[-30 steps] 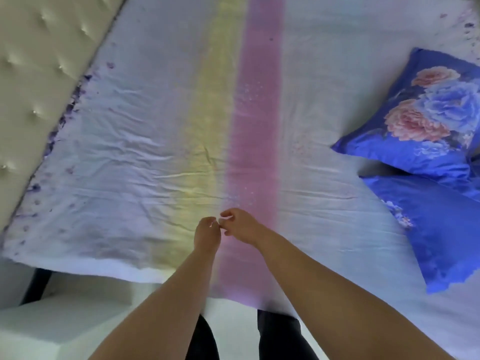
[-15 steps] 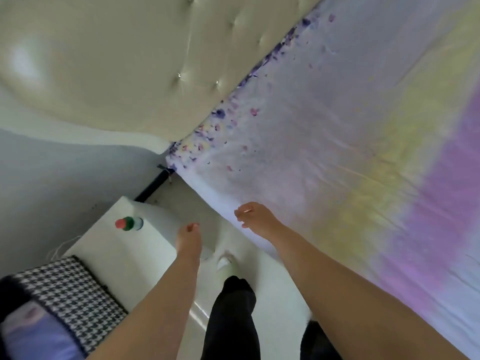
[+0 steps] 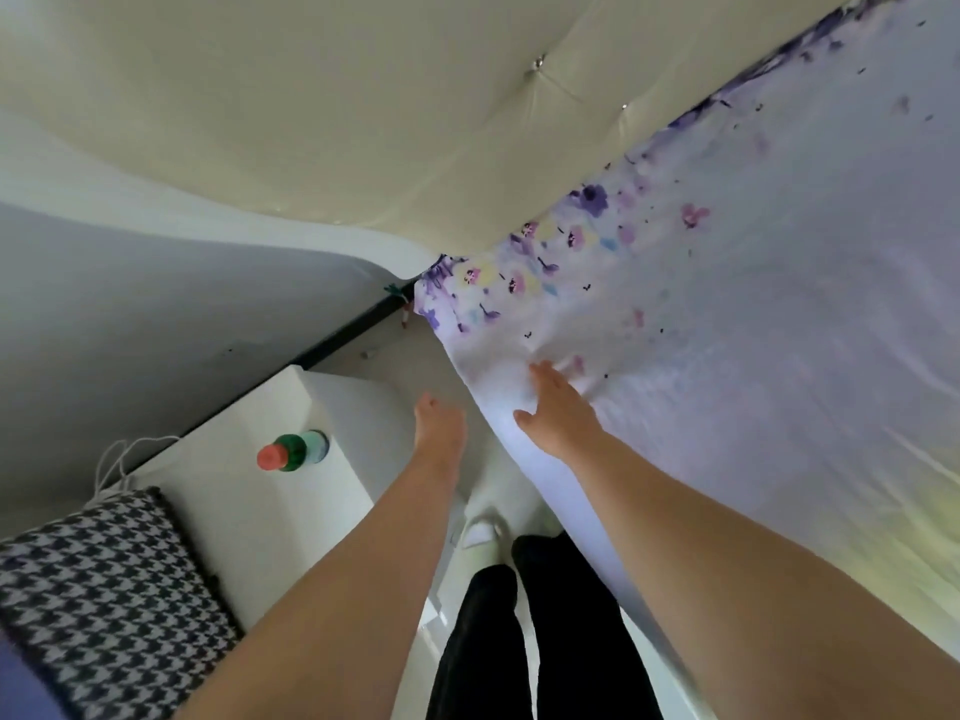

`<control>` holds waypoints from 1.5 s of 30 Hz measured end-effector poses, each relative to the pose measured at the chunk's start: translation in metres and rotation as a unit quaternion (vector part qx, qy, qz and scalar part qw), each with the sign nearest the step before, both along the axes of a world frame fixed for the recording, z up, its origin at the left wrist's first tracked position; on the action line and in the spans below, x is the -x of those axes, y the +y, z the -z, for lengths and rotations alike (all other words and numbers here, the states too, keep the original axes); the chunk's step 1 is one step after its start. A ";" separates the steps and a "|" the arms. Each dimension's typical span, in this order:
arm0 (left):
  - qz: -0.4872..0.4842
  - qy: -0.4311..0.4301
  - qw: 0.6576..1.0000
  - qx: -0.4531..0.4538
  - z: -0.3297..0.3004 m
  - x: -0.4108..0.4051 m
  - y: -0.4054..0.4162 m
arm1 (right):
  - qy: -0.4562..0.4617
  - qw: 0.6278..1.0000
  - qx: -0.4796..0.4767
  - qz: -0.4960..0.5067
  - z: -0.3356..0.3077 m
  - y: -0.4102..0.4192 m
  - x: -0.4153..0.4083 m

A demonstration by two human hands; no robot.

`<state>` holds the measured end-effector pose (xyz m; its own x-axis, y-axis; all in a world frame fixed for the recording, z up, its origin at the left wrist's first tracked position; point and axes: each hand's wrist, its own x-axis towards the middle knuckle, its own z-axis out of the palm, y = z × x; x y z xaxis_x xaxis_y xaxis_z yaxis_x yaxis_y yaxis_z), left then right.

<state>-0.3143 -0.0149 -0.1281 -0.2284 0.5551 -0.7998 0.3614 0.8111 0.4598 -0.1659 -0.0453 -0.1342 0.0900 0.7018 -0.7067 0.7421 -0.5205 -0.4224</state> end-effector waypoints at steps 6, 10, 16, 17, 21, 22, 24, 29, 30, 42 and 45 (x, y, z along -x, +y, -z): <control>-0.051 -0.029 0.998 -0.032 0.045 -0.023 0.066 | -0.045 0.995 -0.048 -0.078 0.043 -0.005 -0.012; -0.188 -0.104 0.976 0.039 0.065 -0.021 0.097 | -0.067 0.992 -0.078 -0.076 0.057 -0.011 -0.010; -0.241 -0.345 0.905 0.063 0.055 -0.019 0.105 | -0.126 0.976 -0.175 0.017 0.056 -0.016 -0.002; -0.234 -0.369 0.897 0.065 0.049 -0.022 0.103 | -0.127 0.975 -0.179 0.034 0.053 -0.016 -0.002; -0.238 -0.358 0.901 0.056 0.036 -0.022 0.096 | -0.106 0.980 -0.159 0.054 0.047 -0.021 -0.004; -0.243 -0.342 0.907 0.046 0.035 -0.020 0.093 | -0.096 0.984 -0.143 0.051 0.047 -0.020 -0.006; -0.265 -0.288 0.920 0.011 0.032 -0.018 0.086 | -0.075 0.989 -0.122 0.045 0.046 -0.018 -0.009; -0.297 -0.040 0.953 -0.035 0.017 -0.010 0.080 | -0.013 0.995 -0.077 0.066 0.043 -0.013 -0.026; -0.322 -0.049 0.945 -0.032 0.013 -0.007 0.079 | -0.002 0.996 -0.064 0.069 0.044 -0.013 -0.031; -0.173 0.216 0.912 -0.303 -0.039 -0.024 0.075 | 0.111 0.993 0.024 -0.010 0.028 -0.024 -0.042; 0.007 0.176 0.903 -0.392 -0.041 -0.062 0.049 | 0.139 0.986 0.063 0.071 0.027 -0.014 -0.050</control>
